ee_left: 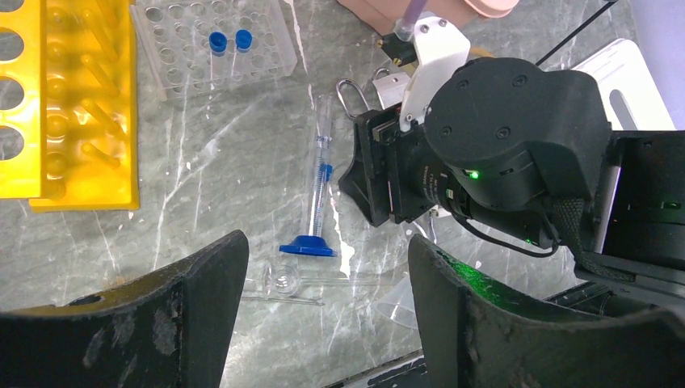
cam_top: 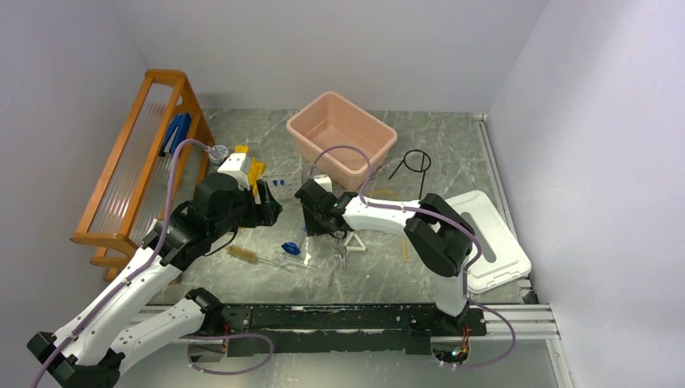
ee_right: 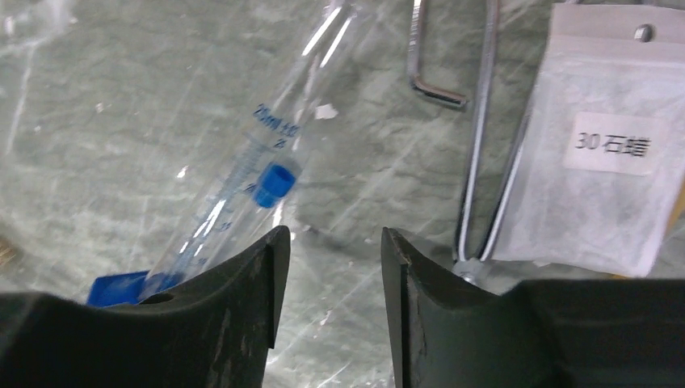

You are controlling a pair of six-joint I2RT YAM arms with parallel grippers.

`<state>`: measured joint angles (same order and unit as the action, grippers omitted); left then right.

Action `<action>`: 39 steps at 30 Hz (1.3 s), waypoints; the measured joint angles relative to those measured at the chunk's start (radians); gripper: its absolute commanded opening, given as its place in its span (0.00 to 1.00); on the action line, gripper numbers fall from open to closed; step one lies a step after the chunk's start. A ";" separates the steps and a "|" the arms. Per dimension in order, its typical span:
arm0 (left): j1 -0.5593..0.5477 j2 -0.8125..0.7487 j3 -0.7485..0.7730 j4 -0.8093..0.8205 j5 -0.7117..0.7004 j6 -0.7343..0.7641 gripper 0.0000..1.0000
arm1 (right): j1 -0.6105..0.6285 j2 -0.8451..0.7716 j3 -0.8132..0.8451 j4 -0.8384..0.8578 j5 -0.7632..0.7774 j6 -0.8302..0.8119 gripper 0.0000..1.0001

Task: Organize the chemistry lab equipment

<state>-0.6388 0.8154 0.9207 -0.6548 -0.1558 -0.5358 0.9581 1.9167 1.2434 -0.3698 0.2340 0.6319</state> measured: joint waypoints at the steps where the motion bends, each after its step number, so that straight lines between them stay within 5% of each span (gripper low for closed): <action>1: 0.000 0.000 0.000 0.000 0.000 0.000 0.76 | 0.003 -0.003 0.000 0.003 -0.015 0.001 0.50; 16: 0.000 0.000 0.000 0.000 0.000 0.000 0.76 | 0.019 0.008 0.040 0.045 -0.103 0.053 0.50; 29: 0.000 0.000 0.000 0.000 -0.001 0.001 0.76 | 0.079 0.095 0.110 0.000 0.030 0.054 0.44; 39: 0.000 -0.003 0.000 0.000 -0.002 0.000 0.76 | 0.090 0.113 0.135 -0.043 0.121 0.053 0.15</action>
<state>-0.6388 0.8124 0.9207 -0.6552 -0.1574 -0.5354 1.0485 2.0296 1.3785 -0.4133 0.3546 0.6846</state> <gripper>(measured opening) 0.761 0.208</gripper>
